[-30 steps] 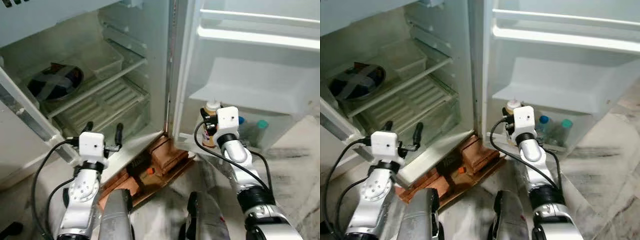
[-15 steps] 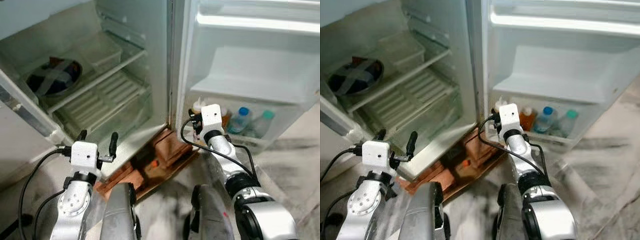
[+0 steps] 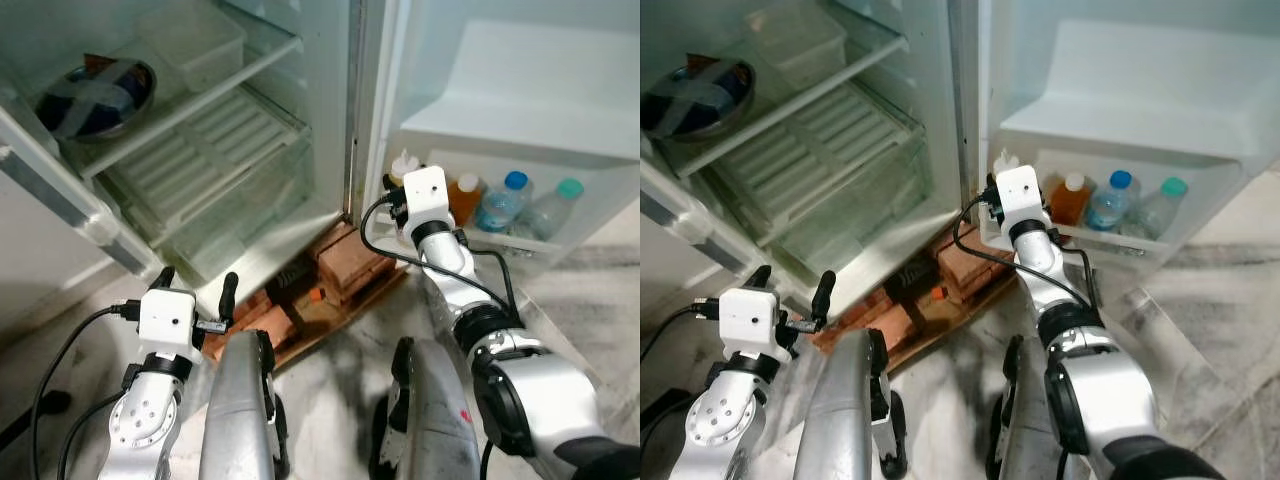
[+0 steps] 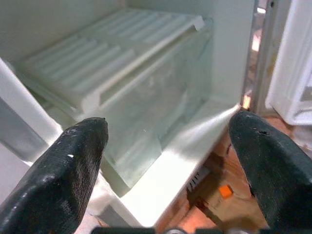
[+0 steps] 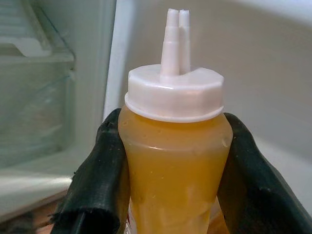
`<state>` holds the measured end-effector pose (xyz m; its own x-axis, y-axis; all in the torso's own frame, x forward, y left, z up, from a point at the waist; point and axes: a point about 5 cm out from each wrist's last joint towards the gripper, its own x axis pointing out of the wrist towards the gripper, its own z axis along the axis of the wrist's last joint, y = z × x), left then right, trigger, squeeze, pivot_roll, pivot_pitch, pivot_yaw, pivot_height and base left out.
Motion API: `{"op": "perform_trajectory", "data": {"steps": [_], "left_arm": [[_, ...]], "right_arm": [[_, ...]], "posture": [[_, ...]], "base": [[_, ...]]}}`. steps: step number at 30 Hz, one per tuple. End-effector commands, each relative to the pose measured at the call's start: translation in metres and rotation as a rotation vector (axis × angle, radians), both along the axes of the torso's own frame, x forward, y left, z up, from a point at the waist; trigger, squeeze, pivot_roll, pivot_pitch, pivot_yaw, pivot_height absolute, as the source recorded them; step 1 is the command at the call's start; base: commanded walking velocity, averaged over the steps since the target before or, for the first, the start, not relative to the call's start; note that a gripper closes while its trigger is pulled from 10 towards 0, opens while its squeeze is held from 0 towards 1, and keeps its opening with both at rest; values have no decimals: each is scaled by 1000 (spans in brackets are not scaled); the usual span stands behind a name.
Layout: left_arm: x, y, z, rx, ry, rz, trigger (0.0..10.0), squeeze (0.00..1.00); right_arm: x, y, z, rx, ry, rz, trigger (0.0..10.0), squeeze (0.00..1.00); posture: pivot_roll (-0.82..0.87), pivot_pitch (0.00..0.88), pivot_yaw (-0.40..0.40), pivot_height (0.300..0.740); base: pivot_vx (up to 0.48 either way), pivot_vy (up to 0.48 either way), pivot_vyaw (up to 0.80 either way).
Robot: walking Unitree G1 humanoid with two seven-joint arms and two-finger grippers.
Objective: Restocking fridge
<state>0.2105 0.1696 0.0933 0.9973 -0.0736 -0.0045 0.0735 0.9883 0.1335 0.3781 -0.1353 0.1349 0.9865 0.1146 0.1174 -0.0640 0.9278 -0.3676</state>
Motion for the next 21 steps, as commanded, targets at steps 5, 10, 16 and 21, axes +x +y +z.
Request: {"op": "perform_trajectory", "data": {"steps": [5,10,16,21], "left_arm": [[-13,-1,3,3,17,14,10000,0],[-23,-4,4,-2,31,15,10000,0],[-40,-5,6,-7,62,28,10000,0],[-56,-8,8,-16,93,37,10000,0]], "right_arm": [[3,13,16,-153,-126,54,10000,0],[5,22,26,-187,-178,68,10000,0],[6,30,35,-278,-264,79,10000,0],[8,31,43,-316,-297,78,10000,0]], "posture": [[292,301,53,559],[314,332,52,559],[338,375,50,559],[352,402,45,559]], "base": [[0,0,0],[0,0,0],[0,0,0],[0,0,0]]}}
